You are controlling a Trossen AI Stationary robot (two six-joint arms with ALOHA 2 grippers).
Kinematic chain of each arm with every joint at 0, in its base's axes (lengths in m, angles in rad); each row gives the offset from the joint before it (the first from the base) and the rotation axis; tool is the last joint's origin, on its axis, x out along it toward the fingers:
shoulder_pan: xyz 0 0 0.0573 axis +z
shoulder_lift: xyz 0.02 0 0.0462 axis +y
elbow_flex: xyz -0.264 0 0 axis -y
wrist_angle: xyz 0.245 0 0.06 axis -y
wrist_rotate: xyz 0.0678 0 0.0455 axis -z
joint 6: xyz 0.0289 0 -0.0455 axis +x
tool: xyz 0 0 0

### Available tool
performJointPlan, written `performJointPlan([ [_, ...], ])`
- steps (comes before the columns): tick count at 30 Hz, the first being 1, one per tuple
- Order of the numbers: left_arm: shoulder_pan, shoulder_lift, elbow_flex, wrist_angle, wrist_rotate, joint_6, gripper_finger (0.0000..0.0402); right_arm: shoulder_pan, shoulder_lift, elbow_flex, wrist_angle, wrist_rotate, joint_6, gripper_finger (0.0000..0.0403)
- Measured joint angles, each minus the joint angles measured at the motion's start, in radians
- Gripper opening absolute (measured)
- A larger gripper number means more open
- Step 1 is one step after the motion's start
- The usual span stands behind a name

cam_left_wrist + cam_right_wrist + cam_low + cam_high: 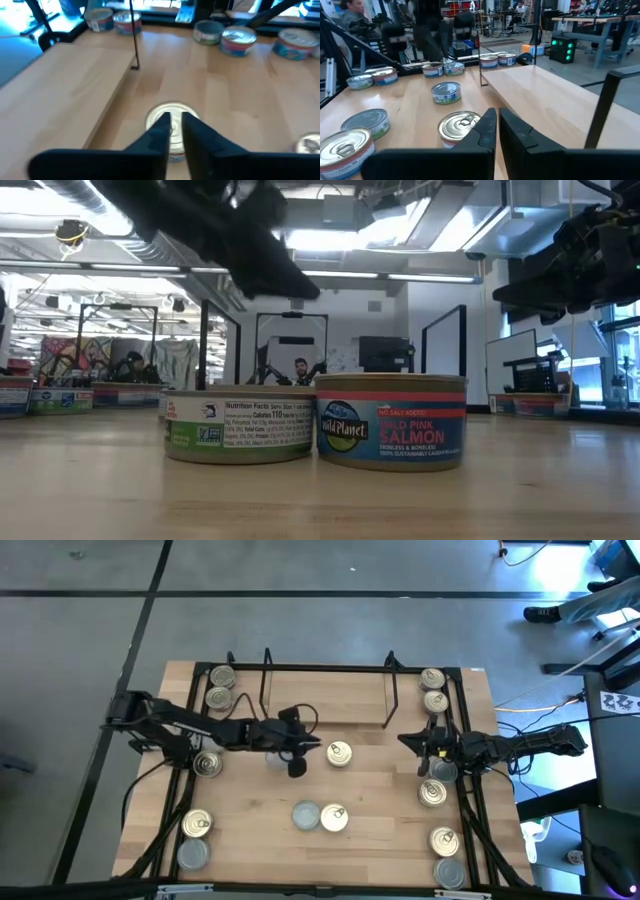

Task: Stack canned seafood by type on shelf
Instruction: Put the blue pink tuna can on the shelf

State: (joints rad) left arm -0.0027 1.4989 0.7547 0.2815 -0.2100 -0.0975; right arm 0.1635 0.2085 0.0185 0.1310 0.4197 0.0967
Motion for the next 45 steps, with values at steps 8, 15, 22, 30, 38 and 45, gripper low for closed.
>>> performJointPlan([
  [8, 0.025, 0.188, 0.114, 0.03, 0.068, 0.05, 0.0169, 0.0, 0.0, 0.001, -0.001, 0.018, -0.003, 0.0021],
  [15, 0.032, 0.331, 0.17, 0.028, 0.07, 0.095, 0.0173, 0.0, 0.004, 0.002, -0.005, 0.018, -0.004, 0.0021],
  [22, 0.074, 0.331, 0.172, 0.013, 0.119, 0.044, 0.0188, 0.0, 0.063, 0.002, -0.007, 0.014, 0.001, 0.0024],
  [30, 0.081, 0.34, 0.17, -0.043, 0.151, 0.071, 0.0207, 0.0, 0.18, 0.002, 0.057, -0.015, 0.028, 0.0102],
  [38, 0.075, 0.36, 0.169, -0.053, 0.153, 0.103, 0.0207, 0.0, 0.284, 0.003, 0.172, -0.02, 0.007, 0.0146],
  [45, 0.076, 0.36, 0.132, -0.005, 0.153, 0.109, 0.0208, 0.0, 0.369, 0.003, 0.254, -0.02, -0.005, 0.0147],
])
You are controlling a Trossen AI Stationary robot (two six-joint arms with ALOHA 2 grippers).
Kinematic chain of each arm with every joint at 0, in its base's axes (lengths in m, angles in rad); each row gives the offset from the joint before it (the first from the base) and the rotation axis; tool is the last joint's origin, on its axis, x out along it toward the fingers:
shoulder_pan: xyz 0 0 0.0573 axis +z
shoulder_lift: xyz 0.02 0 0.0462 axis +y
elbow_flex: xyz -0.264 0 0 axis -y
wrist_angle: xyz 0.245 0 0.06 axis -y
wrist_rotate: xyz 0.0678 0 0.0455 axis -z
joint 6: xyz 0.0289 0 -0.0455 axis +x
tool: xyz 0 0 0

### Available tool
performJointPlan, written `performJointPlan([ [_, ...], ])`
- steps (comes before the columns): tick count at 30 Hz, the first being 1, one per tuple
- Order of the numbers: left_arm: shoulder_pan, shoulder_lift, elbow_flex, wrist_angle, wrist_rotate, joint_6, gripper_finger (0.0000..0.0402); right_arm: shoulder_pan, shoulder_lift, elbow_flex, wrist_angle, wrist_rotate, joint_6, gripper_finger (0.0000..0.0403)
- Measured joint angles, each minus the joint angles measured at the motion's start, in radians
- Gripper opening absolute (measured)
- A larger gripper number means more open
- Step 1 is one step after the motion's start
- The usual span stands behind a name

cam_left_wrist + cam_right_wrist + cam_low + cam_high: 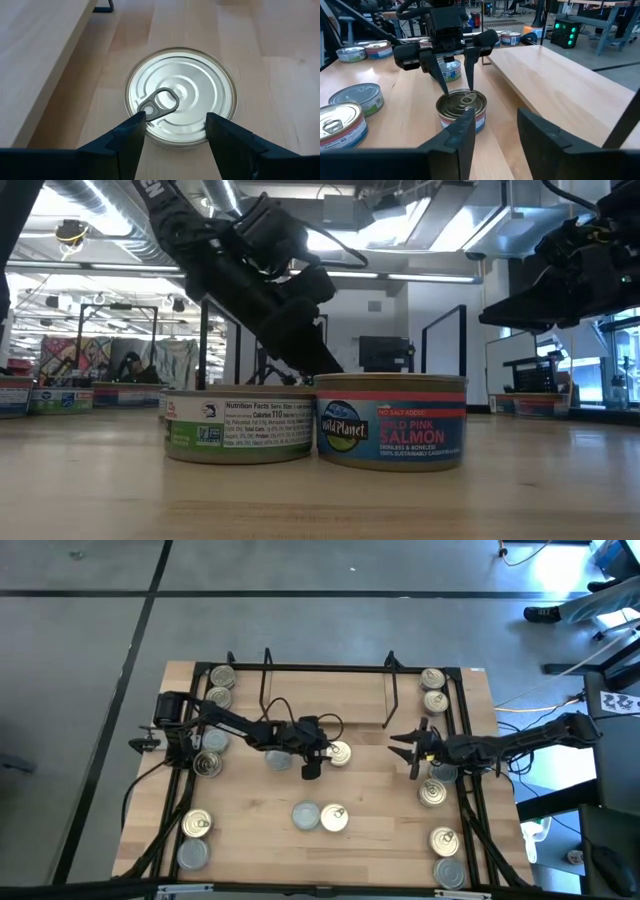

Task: Stack canned seafood by type on shelf
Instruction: Put the blue pink tuna can on the shelf

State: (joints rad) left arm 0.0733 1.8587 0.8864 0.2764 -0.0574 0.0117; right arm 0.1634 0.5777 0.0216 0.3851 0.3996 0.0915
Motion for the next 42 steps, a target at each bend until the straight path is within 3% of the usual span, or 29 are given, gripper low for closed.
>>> performJointPlan([
  [11, 0.007, -0.001, -0.08, 0.098, 0.0, -0.013, 0.0208, 0.0, 0.208, 0.003, 0.154, -0.036, -0.048, 0.0147],
  [17, 0.009, 0.0, -0.09, 0.106, 0.0, -0.012, 0.0208, 0.0, 0.347, 0.083, 0.151, -0.052, -0.077, 0.015],
  [30, 0.01, 0.001, -0.093, 0.114, 0.002, 0.015, 0.0208, 0.0, 0.709, 0.32, 0.119, -0.052, -0.323, 0.0258],
  [42, 0.035, 0.005, -0.232, 0.384, 0.035, -0.018, 0.0208, 0.0, 0.983, 0.489, 0.109, -0.052, -0.523, 0.0266],
])
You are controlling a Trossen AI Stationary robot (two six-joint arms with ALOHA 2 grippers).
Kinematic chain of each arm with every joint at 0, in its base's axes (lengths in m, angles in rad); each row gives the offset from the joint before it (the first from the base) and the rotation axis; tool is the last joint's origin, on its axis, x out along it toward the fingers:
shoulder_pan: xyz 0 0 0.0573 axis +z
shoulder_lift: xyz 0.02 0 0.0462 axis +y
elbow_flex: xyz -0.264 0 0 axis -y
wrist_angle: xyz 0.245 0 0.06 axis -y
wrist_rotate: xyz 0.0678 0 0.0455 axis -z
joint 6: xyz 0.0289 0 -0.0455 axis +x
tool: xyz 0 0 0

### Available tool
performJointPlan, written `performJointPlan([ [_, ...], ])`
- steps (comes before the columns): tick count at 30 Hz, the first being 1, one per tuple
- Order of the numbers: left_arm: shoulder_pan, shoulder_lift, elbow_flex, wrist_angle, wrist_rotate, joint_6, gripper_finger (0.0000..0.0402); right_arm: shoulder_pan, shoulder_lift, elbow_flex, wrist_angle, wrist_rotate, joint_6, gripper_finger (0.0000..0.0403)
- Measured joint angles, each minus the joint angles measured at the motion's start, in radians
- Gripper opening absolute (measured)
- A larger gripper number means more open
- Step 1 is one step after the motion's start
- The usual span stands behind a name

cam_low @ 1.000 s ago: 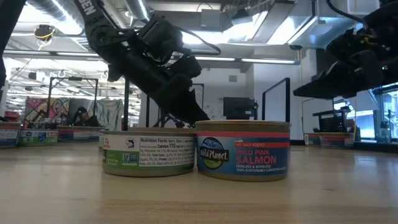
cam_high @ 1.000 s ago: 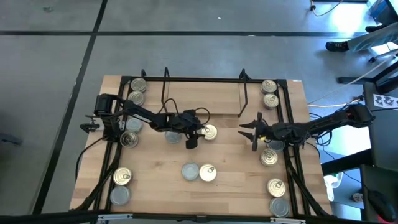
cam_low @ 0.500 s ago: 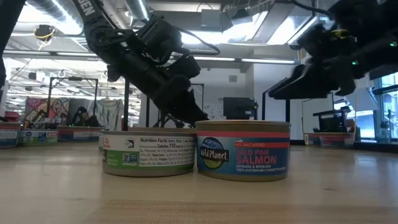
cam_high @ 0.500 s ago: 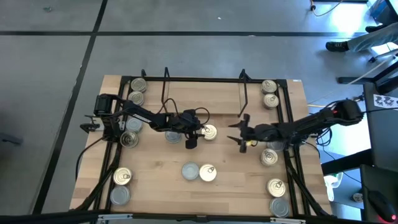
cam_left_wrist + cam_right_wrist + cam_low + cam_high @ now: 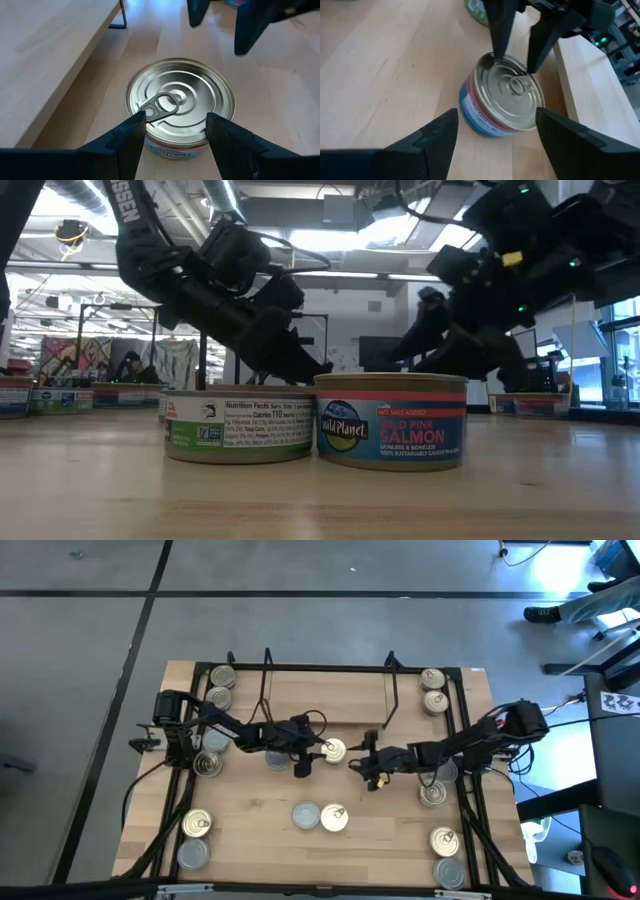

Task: Stack canned seafood by type on shelf
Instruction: Put the blue pink tuna can on the shelf

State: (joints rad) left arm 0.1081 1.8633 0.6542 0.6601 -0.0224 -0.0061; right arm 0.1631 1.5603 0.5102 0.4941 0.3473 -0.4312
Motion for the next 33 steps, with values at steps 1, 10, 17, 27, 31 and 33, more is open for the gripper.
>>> performJointPlan([
  [1, 0.0, 0.0, -0.004, 0.002, 0.0, -0.001, 0.0208, 0.0, 0.015, 0.009, 0.001, 0.0, -0.015, 0.0266],
  [10, 0.009, -0.001, -0.01, 0.005, 0.009, 0.018, 0.0208, 0.0, 0.089, 0.063, 0.003, 0.01, -0.186, 0.0266],
  [17, 0.013, -0.001, -0.01, 0.005, 0.013, 0.029, 0.0208, 0.0, 0.126, 0.067, 0.003, 0.019, -0.333, 0.0266],
  [27, 0.042, 0.001, -0.162, 0.262, -0.002, -0.042, 0.0207, 0.0, 0.157, 0.068, 0.042, 0.053, -0.386, 0.0266],
  [31, 0.044, 0.005, -0.177, 0.235, -0.003, -0.045, 0.0207, -0.016, 0.157, 0.103, 0.036, 0.06, -0.387, 0.0266],
  [33, 0.044, 0.003, -0.179, 0.222, -0.001, -0.045, 0.0207, -0.035, 0.157, 0.117, 0.029, 0.061, -0.393, 0.0266],
])
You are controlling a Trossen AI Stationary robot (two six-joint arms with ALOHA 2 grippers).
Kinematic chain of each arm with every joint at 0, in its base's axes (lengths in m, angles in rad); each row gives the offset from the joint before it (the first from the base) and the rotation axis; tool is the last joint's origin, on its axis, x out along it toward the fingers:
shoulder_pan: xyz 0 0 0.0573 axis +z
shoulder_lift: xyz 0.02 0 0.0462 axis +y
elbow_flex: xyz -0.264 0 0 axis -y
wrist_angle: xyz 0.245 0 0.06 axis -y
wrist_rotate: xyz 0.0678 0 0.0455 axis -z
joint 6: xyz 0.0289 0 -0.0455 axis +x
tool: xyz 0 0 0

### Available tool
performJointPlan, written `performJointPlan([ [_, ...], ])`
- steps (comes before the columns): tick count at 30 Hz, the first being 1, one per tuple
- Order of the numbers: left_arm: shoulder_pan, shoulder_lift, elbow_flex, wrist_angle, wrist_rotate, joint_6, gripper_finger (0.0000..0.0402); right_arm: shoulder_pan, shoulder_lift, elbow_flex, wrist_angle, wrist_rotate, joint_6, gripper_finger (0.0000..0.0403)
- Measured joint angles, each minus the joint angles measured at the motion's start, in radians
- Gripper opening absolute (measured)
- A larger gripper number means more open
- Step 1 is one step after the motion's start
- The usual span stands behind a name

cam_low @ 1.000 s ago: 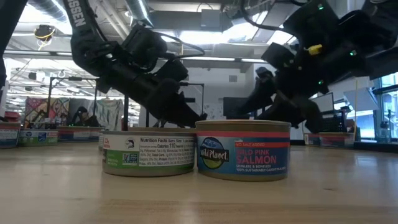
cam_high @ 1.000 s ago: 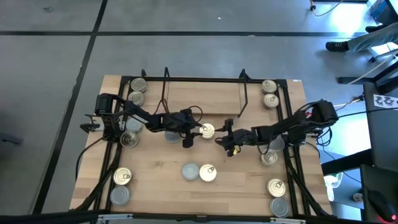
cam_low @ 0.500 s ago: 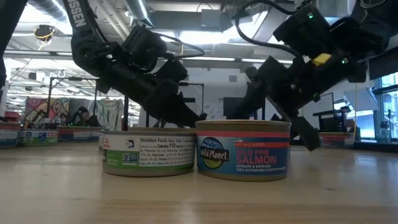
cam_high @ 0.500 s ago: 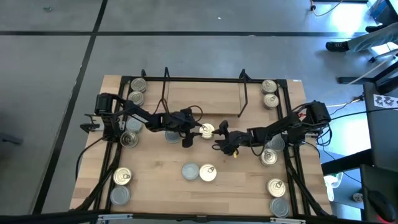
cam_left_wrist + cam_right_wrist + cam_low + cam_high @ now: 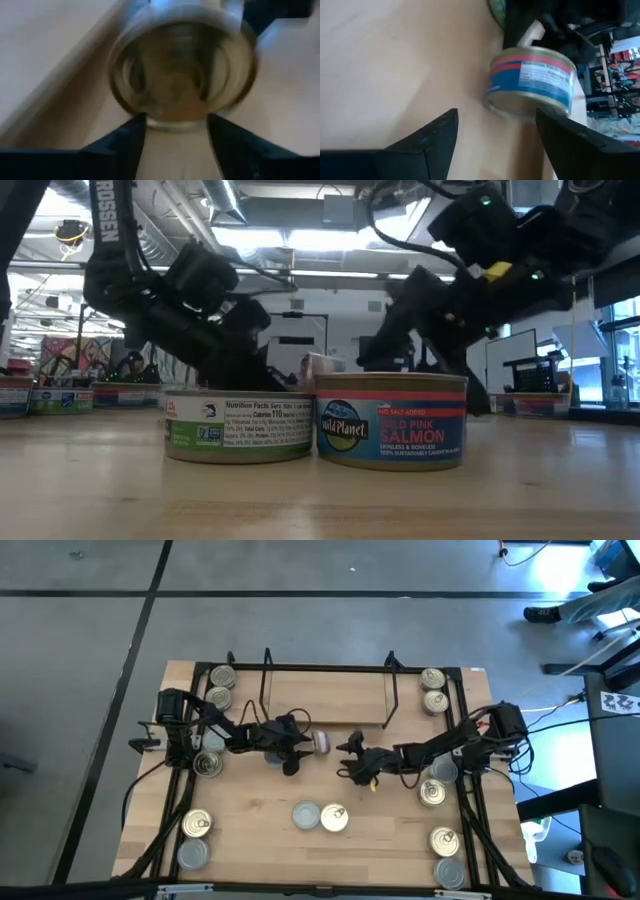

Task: Stack canned seafood by type on shelf
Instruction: Put the blue pink tuna can on the shelf

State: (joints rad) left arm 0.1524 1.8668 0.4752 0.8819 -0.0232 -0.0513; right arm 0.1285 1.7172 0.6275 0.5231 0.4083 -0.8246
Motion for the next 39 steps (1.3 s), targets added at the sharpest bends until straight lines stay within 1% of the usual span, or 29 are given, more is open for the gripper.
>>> performJointPlan([
  [3, 0.0, 0.0, 0.002, 0.001, 0.0, 0.002, 0.0207, -0.022, 0.0, 0.017, -0.002, 0.0, -0.048, 0.0266],
  [6, 0.0, 0.0, 0.002, 0.004, 0.0, 0.001, 0.0207, -0.033, 0.0, 0.023, -0.002, -0.009, -0.051, 0.0266],
  [11, 0.0, -0.001, 0.002, 0.007, 0.001, -0.006, 0.0207, -0.033, 0.0, 0.038, 0.002, -0.027, 0.078, 0.0266],
  [17, -0.006, -0.009, 0.003, 0.013, 0.003, -0.032, 0.0207, -0.047, -0.005, 0.04, 0.0, -0.038, 0.327, 0.0266],
  [19, -0.01, -0.018, 0.007, 0.012, 0.004, -0.031, 0.0207, -0.063, -0.028, 0.044, 0.028, -0.069, 0.353, 0.0266],
  [22, -0.011, -0.028, 0.013, 0.012, 0.007, -0.025, 0.0208, -0.103, -0.066, 0.079, 0.053, -0.151, 0.378, 0.0266],
  [24, -0.008, -0.028, 0.013, 0.013, 0.007, -0.023, 0.0208, -0.147, -0.066, 0.103, 0.024, -0.226, 0.418, 0.0266],
  [27, -0.008, -0.028, 0.013, 0.018, 0.007, -0.022, 0.0208, -0.209, -0.041, 0.129, -0.028, -0.379, 0.517, 0.0266],
  [31, -0.012, -0.028, 0.014, 0.021, 0.006, -0.022, 0.0208, -0.234, -0.016, 0.128, -0.07, -0.53, 0.607, 0.0266],
  [34, -0.018, -0.028, 0.014, 0.029, 0.006, -0.025, 0.0208, -0.223, -0.007, 0.128, -0.075, -0.556, 0.612, 0.0266],
  [36, -0.026, -0.028, 0.02, 0.03, 0.003, -0.03, 0.0208, -0.219, 0.002, 0.13, -0.077, -0.513, 0.608, 0.0266],
  [39, -0.049, -0.028, 0.047, 0.014, -0.007, -0.033, 0.0208, -0.22, 0.01, 0.13, -0.099, -0.505, 0.612, 0.0266],
])
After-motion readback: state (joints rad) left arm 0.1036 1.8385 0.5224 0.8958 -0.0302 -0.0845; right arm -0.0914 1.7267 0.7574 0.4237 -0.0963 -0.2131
